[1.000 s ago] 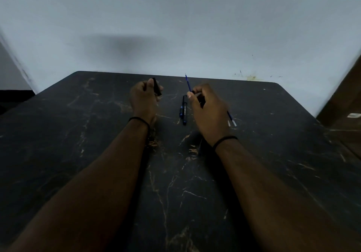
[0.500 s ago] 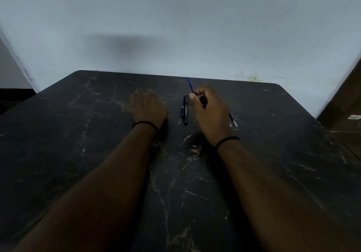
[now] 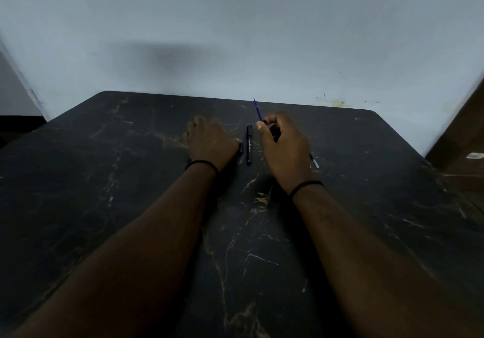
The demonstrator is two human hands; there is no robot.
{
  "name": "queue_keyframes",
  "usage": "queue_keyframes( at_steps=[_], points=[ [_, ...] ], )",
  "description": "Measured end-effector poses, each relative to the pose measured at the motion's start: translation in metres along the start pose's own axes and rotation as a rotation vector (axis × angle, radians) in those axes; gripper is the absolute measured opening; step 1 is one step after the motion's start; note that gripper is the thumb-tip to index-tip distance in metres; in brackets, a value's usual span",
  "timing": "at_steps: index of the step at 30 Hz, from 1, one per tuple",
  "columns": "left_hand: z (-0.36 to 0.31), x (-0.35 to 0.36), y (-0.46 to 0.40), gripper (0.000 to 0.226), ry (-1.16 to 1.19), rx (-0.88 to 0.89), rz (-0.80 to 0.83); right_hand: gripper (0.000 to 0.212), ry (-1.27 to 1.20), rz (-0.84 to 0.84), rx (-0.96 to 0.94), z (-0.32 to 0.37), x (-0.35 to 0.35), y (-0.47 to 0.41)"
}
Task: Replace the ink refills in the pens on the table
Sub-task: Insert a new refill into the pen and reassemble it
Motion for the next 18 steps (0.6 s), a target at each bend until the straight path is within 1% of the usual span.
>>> queue_keyframes(
  at_steps=[2, 3, 5, 8, 13, 14, 15, 16, 18],
  points=[
    [0.005, -0.0024, -0.0007, 0.043, 0.043, -0.002, -0.05, 0.011, 0.003, 0.002, -0.003, -0.0005, -0.0005, -0.0003],
    [0.0065, -0.0031, -0.001, 0.041, 0.051, -0.003, -0.071, 0.012, 0.006, 0.001, -0.005, -0.0004, -0.0007, -0.0003],
    [0.0055, -0.0036, -0.0002, 0.047, 0.002, 0.014, -0.075, 0.012, 0.011, -0.002, -0.011, -0.0001, -0.0013, -0.0001],
    [0.0016, -0.0014, 0.0013, 0.059, -0.113, 0.054, -0.032, 0.012, 0.018, 0.007, -0.003, 0.0005, -0.0012, 0.0005],
    [-0.0015, -0.0015, -0.0018, 0.047, -0.158, 0.101, -0.083, 0.014, 0.016, 0.004, 0.03, -0.0001, -0.0016, 0.0003],
    [-0.0019, -0.0024, -0.0021, 0.045, -0.118, 0.099, -0.092, 0.014, 0.021, 0.009, 0.036, -0.0003, -0.0016, 0.0002],
    [-0.002, -0.0037, -0.0019, 0.042, -0.032, 0.091, -0.111, 0.014, 0.023, 0.015, 0.039, -0.0004, -0.0016, 0.0001],
    [-0.0018, -0.005, -0.0016, 0.037, 0.103, 0.074, -0.135, 0.014, 0.026, 0.019, 0.041, -0.0004, -0.0016, 0.0001],
    [-0.0005, -0.0067, -0.0011, 0.025, 0.458, 0.016, -0.159, 0.014, 0.042, 0.026, 0.043, -0.0004, -0.0016, 0.0004]
  ],
)
Point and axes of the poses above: each hand's wrist, its own y-axis away from the middle knuckle, its own x-axis out of the palm, z = x × y, the point moved 2 cm from there along -y, towards the middle knuckle, and after that the axes turned 15 degrees about -y, right-handed, at the moved point
